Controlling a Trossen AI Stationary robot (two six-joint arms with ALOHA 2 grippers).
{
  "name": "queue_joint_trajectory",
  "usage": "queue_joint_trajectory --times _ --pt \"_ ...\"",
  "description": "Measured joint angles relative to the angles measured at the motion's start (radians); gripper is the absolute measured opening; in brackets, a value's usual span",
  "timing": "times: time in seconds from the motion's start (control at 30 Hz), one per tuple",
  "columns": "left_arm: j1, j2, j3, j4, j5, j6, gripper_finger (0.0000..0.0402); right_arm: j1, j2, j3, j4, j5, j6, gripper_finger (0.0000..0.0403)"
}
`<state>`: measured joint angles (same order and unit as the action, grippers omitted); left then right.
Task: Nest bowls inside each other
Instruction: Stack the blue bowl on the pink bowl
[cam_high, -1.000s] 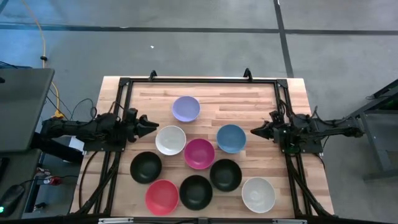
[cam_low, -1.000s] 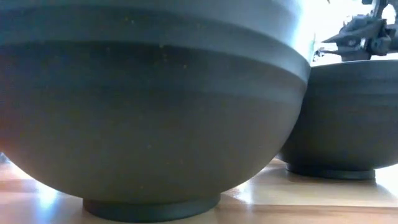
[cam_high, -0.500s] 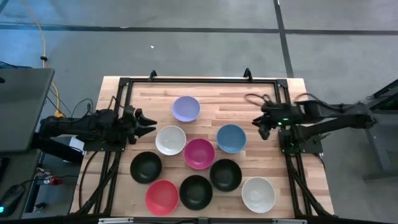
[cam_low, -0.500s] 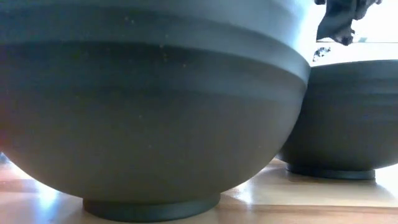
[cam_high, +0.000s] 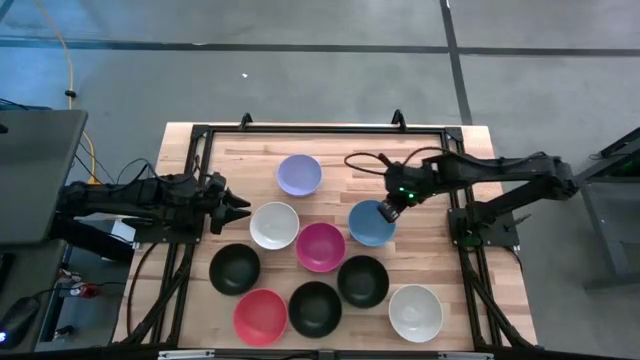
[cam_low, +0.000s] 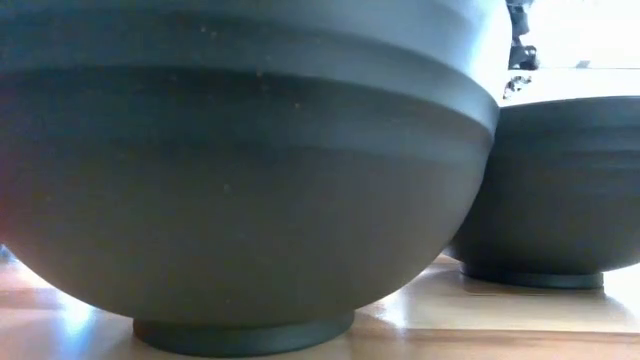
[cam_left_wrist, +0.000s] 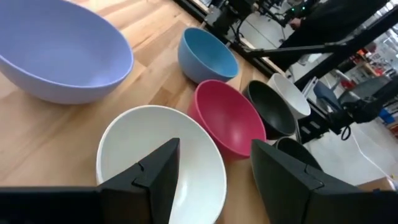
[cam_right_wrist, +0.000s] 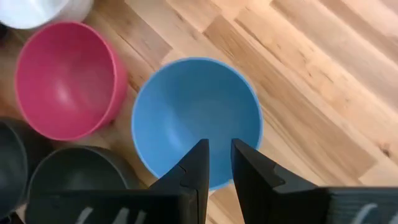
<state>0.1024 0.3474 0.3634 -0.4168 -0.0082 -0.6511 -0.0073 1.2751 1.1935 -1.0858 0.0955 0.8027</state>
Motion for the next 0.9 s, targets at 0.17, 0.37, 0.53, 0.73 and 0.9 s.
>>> queue_joint_trajectory --times 0.17,0.37,0.53,0.73,0.9 --pt "0.0 0.018 0.0 -0.014 0.035 -0.004 0.0184 0.0 0.1 0.05 -0.14 -0.004 0.032 0.0059" --pt "0.0 0.022 0.0 -0.014 0.063 -0.002 0.0184 0.0 0.201 0.063 -0.242 -0.024 0.034 0.006" --pt "0.0 0.021 0.0 -0.014 0.132 -0.028 0.0184 -0.012 0.262 0.063 -0.216 -0.07 0.016 0.0068" --pt "0.0 0.021 0.0 -0.015 0.151 -0.046 0.0184 -0.046 0.302 0.063 -0.187 -0.103 0.008 0.0079" --pt "0.0 0.021 0.0 -0.026 0.151 -0.046 0.0184 -0.075 0.319 0.062 -0.197 -0.107 0.002 0.0093"
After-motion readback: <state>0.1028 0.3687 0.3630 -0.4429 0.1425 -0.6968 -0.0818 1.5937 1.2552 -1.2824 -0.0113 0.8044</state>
